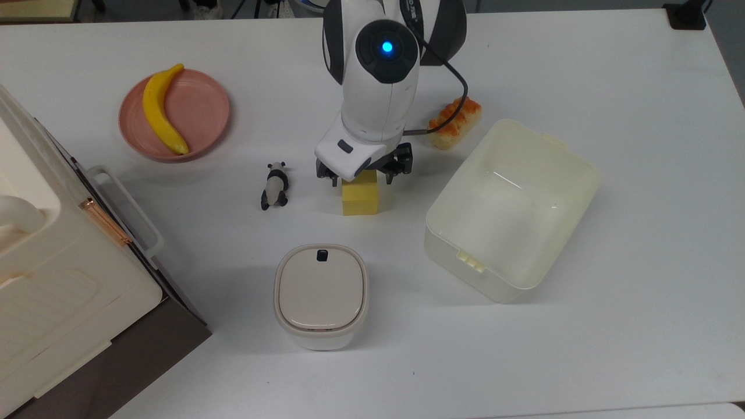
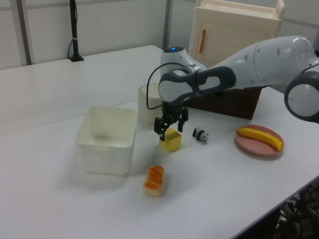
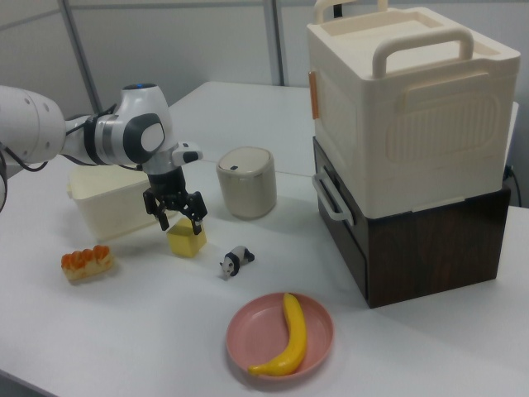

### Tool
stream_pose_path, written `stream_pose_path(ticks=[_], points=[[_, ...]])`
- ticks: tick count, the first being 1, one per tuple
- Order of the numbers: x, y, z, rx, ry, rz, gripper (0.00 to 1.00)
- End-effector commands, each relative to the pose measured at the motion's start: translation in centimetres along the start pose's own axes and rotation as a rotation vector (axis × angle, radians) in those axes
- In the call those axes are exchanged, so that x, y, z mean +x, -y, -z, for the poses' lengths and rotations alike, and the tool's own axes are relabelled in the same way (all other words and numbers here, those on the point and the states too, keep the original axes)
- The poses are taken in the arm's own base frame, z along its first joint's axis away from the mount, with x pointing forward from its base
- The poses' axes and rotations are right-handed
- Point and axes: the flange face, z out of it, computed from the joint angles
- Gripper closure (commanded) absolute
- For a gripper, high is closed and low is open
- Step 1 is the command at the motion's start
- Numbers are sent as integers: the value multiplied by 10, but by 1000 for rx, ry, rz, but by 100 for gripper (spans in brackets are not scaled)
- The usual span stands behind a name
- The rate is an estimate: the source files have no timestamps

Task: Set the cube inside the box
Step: 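Close the gripper on the yellow cube and lift it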

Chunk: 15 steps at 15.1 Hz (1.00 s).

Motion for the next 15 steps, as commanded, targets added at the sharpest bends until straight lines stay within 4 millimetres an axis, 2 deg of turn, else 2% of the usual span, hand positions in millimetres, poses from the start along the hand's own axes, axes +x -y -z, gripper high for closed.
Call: stream_pose_path(ticks=[1,3,4,7,8,9,10,13,15], points=[[3,5,-15,-20,-13,34,1],[3,5,-16,-31,-15,44,24],[4,6,-13,-31,-20,49,31],[4,4,3,-27,-39,65,63],[2,4,15,-21,-54,75,63],[-2,2,42,-17,-75,73,63],[-2,-1,59,-17,-81,75,63],[8,2,112,63,-142,49,63],[13,6,135,101,-186,35,62]])
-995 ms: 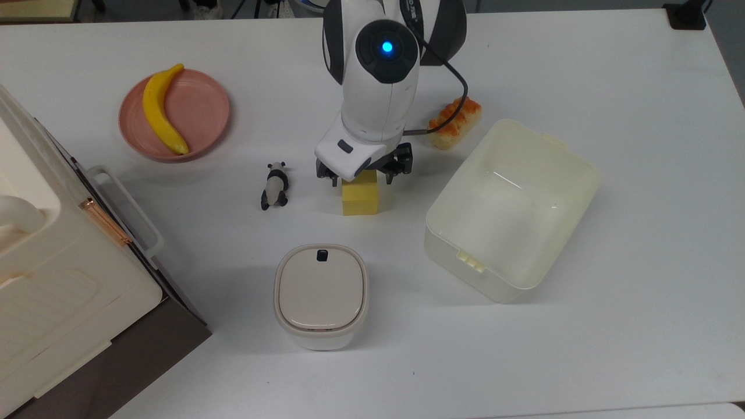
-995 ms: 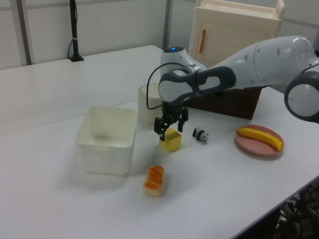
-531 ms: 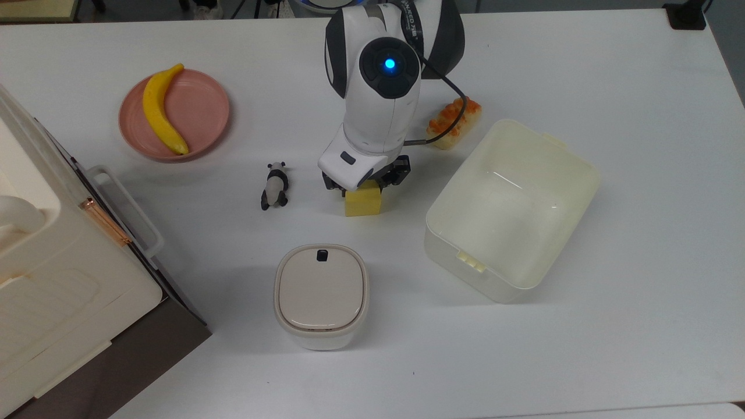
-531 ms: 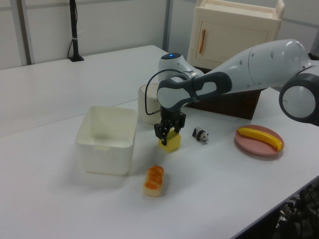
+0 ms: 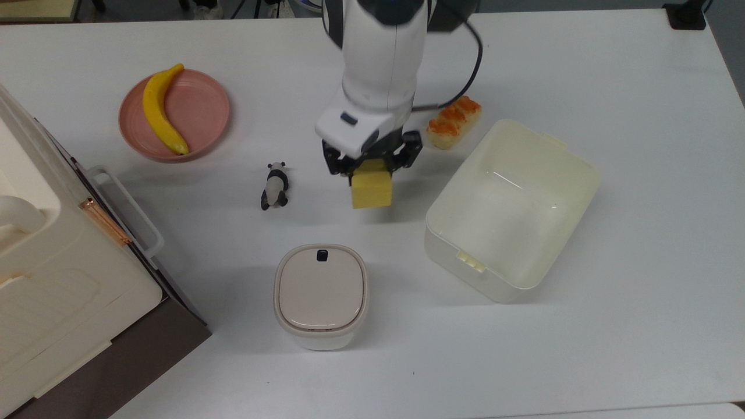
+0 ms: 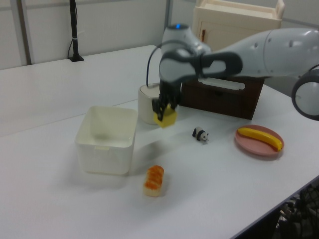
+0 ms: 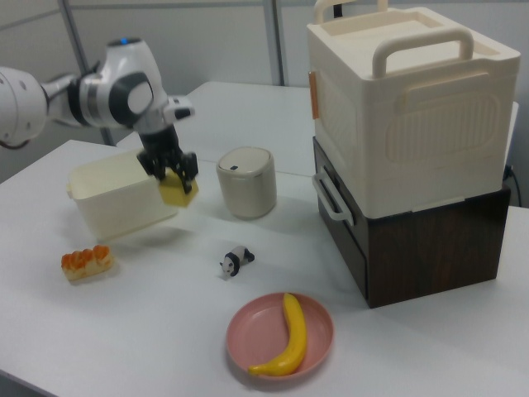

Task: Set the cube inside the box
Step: 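Close the gripper on the yellow cube and lift it, then carry the cube over the translucent plastic box and lower it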

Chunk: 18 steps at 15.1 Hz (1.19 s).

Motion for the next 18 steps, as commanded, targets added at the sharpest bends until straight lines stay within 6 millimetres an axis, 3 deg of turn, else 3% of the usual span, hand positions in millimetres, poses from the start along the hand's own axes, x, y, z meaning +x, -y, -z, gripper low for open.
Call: stream_pose_path(ticks=[1,7,9,13,14,17,18], points=[[11,25,50,64,-67,20,62],[23,93,83,150,-178,-15,61],[26,120,73,166,-204,-49,59],[30,167,29,174,-211,-47,51],[31,171,20,173,-202,-52,46],[28,181,1,169,-172,-47,0],[28,181,0,167,-171,-46,0]])
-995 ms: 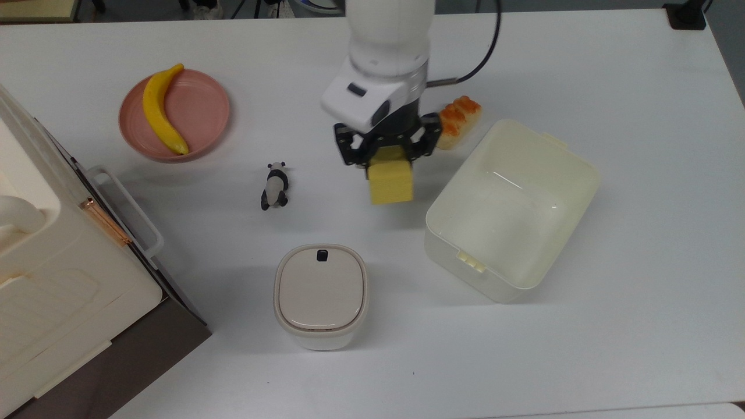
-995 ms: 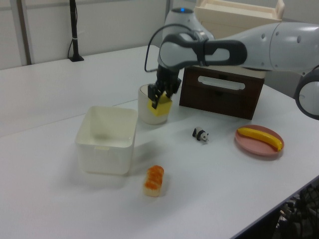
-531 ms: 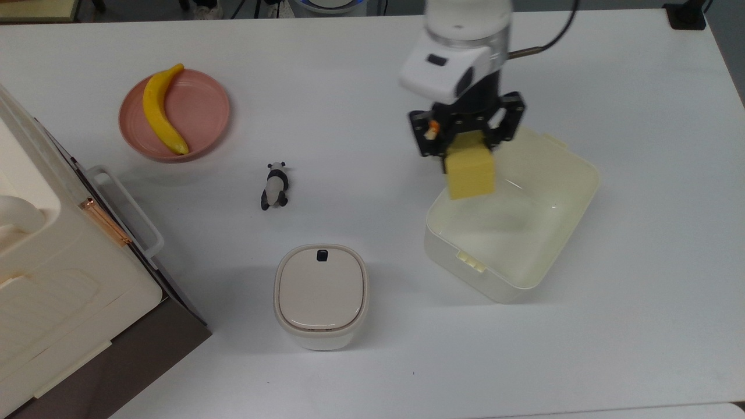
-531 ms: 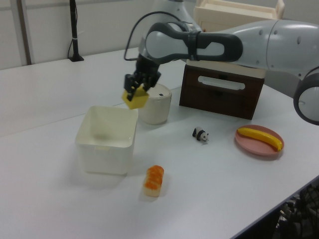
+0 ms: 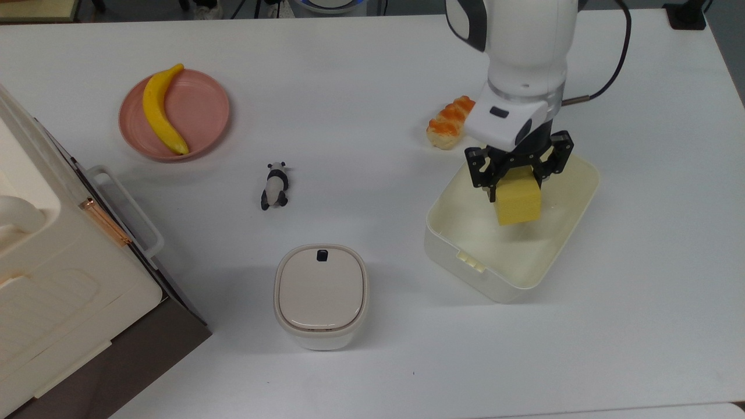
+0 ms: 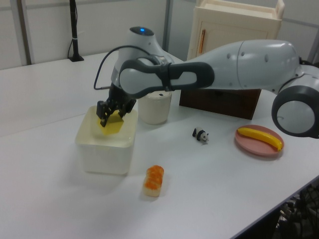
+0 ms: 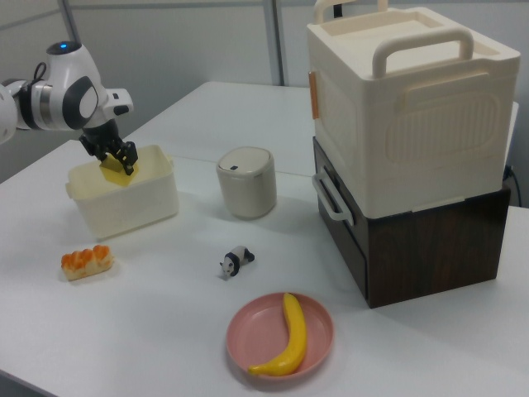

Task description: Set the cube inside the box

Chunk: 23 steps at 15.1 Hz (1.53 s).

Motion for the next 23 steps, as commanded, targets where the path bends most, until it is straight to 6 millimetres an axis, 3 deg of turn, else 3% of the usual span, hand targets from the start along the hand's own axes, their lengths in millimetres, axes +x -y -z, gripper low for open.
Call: stream_pose_path(ticks=[1,3,6,9,11,16,20,23], points=[[2,3,2,-1,-9,-17,0],[3,2,12,0,-17,-15,0],[-4,-16,45,-12,14,-39,0],[-4,-72,95,-48,68,-133,0],[-11,-99,127,-79,94,-160,0],[-38,-159,179,-149,171,-218,0],[-41,-187,185,-156,192,-229,0],[-43,-189,185,-180,201,-215,0]])
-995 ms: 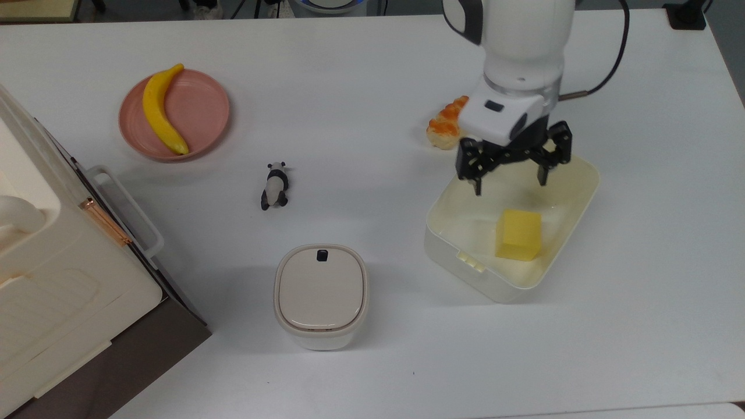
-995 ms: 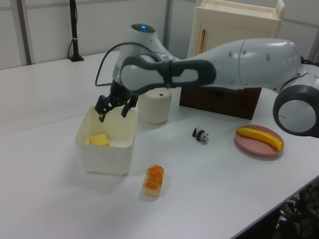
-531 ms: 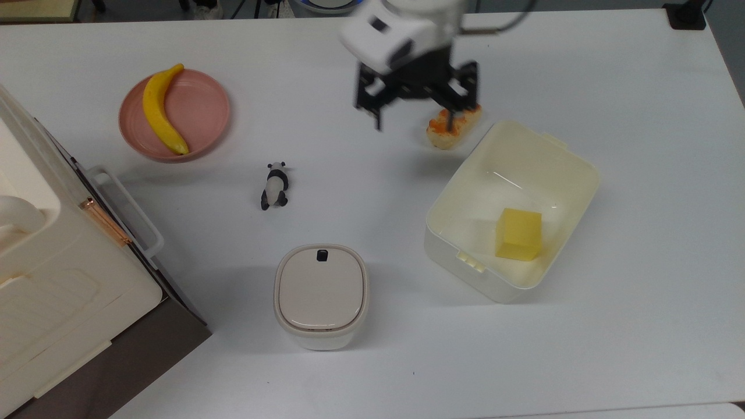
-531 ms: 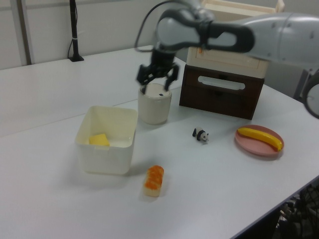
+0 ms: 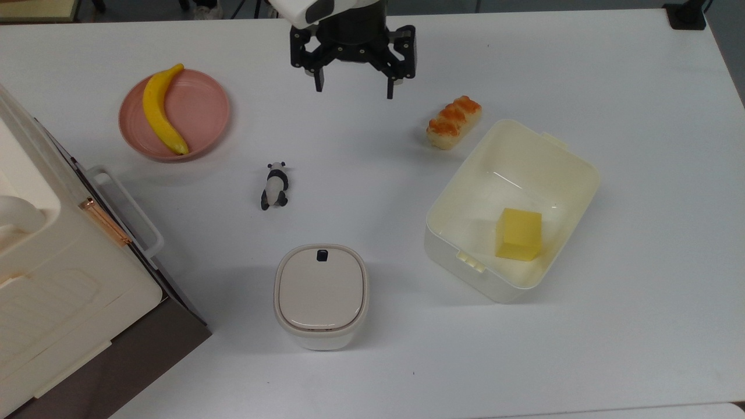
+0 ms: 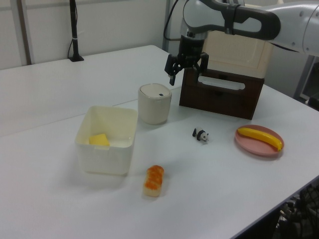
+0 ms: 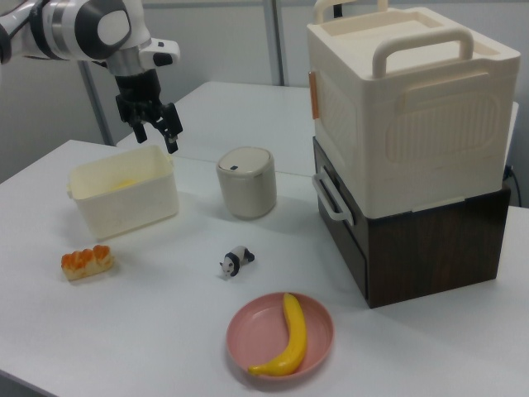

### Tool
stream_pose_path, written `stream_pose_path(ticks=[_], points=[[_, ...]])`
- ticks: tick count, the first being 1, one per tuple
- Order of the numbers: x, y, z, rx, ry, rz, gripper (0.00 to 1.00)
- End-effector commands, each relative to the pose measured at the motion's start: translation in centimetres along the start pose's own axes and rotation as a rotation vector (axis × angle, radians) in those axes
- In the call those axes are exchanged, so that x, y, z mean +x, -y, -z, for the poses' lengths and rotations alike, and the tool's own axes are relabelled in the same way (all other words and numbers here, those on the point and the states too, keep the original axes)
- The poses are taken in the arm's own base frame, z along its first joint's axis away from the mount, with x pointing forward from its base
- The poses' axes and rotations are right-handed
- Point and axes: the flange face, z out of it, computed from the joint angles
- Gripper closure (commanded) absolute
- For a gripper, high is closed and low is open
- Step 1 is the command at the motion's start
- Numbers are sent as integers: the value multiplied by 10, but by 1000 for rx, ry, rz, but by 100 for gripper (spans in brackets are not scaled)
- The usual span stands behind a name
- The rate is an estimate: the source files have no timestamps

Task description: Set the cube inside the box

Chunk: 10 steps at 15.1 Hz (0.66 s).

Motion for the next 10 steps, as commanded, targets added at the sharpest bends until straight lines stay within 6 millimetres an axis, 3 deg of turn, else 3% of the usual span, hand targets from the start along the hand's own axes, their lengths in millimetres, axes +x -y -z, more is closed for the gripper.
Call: stream_pose_path(ticks=[1,10], points=[[-11,-5,1,-37,14,25,0],[-9,-14,5,-40,11,6,0]])
